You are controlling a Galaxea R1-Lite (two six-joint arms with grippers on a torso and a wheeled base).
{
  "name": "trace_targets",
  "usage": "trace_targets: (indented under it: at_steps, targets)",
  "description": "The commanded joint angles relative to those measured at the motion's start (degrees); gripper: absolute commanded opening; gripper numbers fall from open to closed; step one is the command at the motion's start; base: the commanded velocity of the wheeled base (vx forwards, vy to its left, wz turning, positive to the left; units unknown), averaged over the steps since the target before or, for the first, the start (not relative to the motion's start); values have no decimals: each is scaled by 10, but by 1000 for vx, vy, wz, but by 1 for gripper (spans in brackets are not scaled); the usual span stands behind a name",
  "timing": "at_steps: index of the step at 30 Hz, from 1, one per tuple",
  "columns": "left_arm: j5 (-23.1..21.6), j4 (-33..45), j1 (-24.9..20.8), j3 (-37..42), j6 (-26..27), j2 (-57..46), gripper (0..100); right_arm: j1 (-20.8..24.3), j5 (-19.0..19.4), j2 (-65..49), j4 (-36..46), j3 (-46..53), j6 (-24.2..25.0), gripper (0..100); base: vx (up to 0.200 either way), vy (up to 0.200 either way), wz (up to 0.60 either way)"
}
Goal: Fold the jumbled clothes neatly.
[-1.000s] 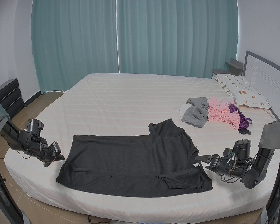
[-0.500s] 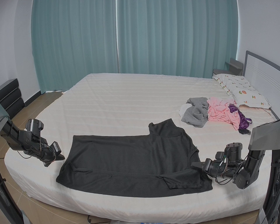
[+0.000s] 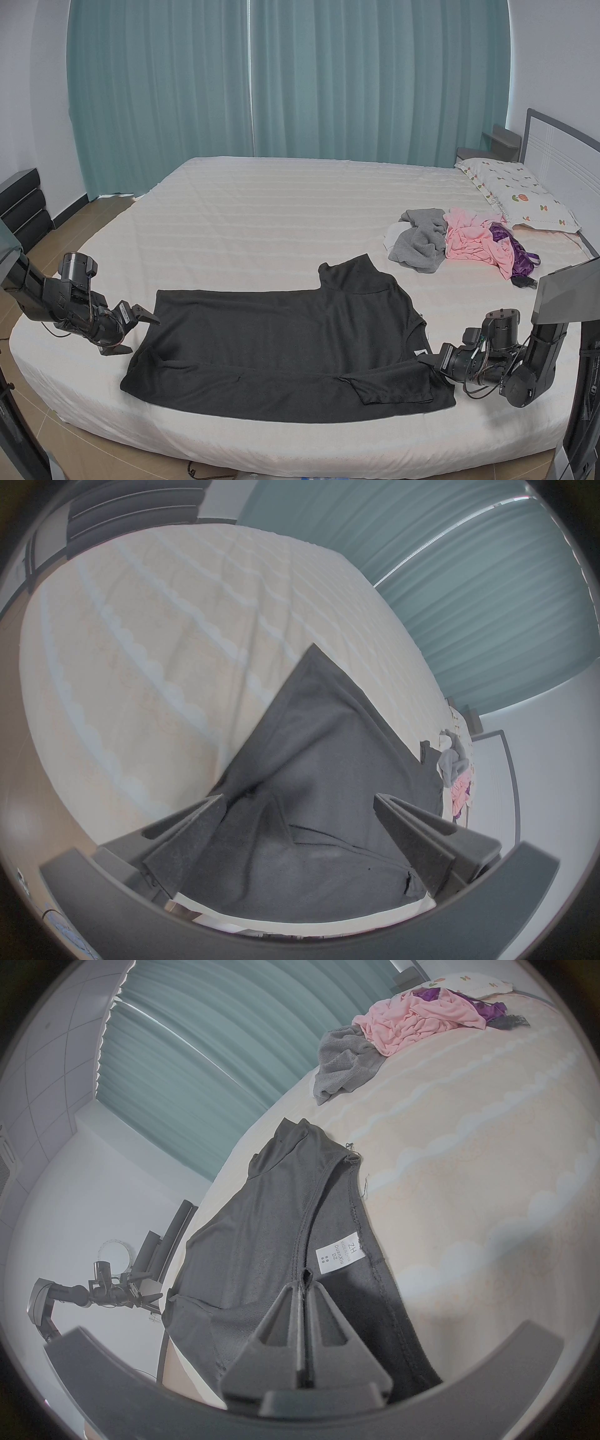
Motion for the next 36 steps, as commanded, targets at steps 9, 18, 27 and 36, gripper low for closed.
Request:
trace_targets:
  at_steps: [9,18,27,36]
  targets:
    - [11,-1,-38,-32,1,41,100,0,0,-2,-1,2,3,0,0,0,0]
    - [59,-3,-35,-41,6,37,100,0,0,-10,-1,5,2,0,0,0,0]
    - [64,-3,-38,-41,6,62,100,1,0,-10,0,5,2,0,0,0,0]
    - [65,-1,-37,-42,5,72,100,1,0,-9,0,4,1,0,0,0,0]
